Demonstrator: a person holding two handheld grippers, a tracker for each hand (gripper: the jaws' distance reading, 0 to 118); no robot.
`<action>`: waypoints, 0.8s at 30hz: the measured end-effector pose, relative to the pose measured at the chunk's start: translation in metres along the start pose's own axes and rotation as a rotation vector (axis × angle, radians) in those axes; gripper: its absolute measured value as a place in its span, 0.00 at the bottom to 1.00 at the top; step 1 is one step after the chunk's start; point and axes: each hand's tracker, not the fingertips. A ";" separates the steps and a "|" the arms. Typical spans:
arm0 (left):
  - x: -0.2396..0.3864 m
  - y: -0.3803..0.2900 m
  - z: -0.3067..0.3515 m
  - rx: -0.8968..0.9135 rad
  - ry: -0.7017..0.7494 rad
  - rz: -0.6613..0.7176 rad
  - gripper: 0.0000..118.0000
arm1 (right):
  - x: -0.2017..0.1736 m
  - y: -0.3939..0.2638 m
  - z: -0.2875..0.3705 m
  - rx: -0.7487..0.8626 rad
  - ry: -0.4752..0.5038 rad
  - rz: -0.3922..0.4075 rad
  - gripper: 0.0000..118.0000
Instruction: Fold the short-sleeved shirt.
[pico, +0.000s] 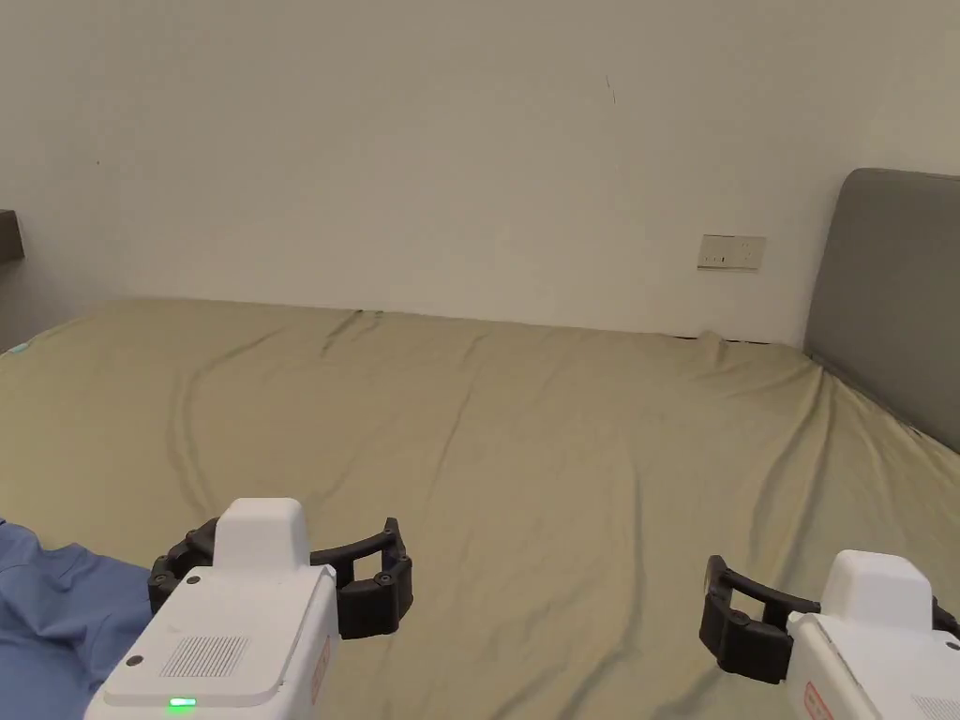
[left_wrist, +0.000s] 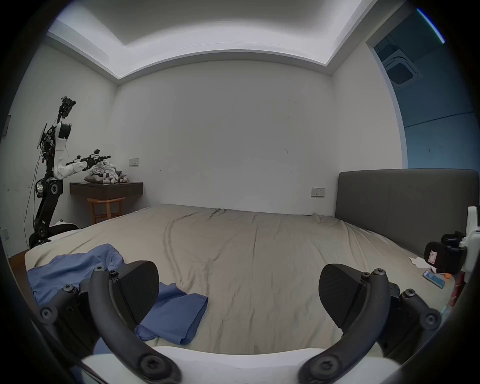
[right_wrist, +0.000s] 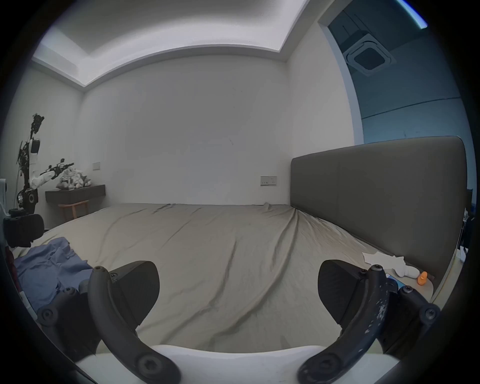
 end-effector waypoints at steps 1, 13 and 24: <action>-0.001 0.000 0.000 -0.004 -0.001 0.009 1.00 | 0.002 0.000 0.000 -0.003 -0.002 -0.013 1.00; -0.005 0.001 -0.003 -0.028 0.003 0.050 1.00 | 0.008 0.002 -0.002 -0.021 -0.028 -0.051 1.00; 0.041 -0.090 -0.011 0.219 0.301 -1.719 1.00 | -0.073 -0.084 -0.003 0.217 -0.189 1.639 1.00</action>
